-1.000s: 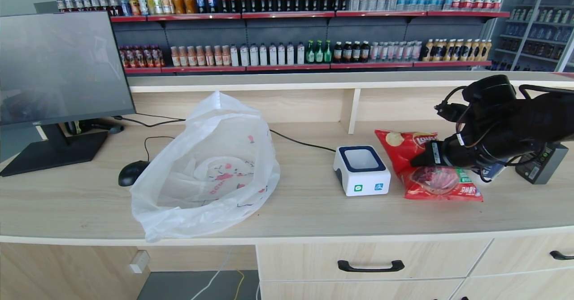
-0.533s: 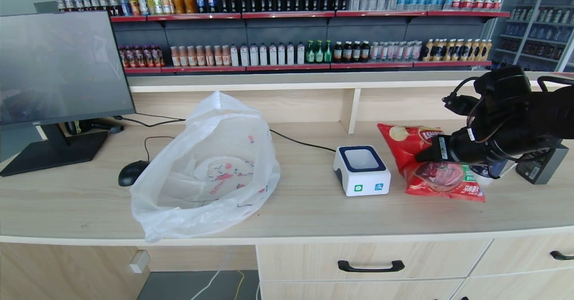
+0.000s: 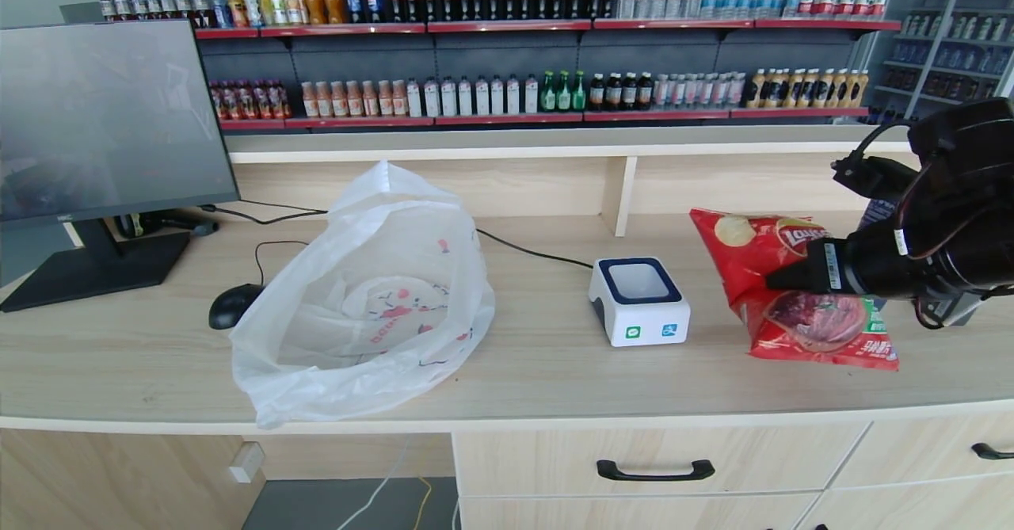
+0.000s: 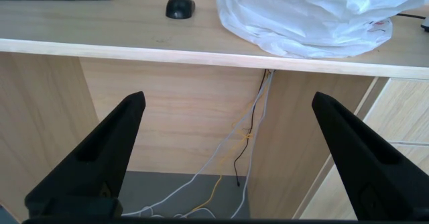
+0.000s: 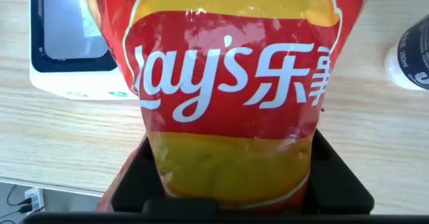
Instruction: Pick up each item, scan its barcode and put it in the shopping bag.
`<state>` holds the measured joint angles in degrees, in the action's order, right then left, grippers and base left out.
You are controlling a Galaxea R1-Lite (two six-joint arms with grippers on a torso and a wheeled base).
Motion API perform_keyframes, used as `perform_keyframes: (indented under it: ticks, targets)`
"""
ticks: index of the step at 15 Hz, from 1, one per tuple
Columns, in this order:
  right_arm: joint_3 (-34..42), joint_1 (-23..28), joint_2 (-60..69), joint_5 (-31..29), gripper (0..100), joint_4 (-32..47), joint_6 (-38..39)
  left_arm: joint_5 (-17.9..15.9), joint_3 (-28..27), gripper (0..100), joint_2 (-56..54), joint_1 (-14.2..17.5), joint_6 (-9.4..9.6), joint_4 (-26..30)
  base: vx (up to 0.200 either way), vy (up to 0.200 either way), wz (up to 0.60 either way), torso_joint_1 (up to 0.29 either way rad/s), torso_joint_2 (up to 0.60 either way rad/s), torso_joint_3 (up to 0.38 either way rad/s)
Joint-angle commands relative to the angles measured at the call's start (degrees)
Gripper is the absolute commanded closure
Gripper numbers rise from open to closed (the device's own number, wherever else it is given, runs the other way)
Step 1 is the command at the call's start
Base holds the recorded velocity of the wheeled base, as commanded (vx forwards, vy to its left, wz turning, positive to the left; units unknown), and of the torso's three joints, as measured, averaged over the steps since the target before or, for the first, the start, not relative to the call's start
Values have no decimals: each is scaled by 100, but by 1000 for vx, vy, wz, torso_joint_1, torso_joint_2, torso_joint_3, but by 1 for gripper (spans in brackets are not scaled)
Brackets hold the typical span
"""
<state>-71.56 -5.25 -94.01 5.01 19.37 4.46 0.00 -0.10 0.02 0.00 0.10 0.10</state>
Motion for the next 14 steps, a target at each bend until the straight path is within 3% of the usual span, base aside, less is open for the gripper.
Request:
perform_keyframes:
  ticks: [1, 8, 14]
  targets:
    - [511, -11, 797, 0, 100, -109, -7, 0, 10, 0, -2, 0, -1, -1, 0, 0, 0, 0, 0, 0]
    - [2146, -11, 3021, -18, 100, -320, -112, 0, 1, 0, -2, 0, -1, -1, 0, 0, 0, 0, 0, 0]
    - [3051, -11, 4629, -26, 100, -531, -349, 0, 1, 0, -2, 0, -1, -1, 0, 0, 0, 0, 0, 0]
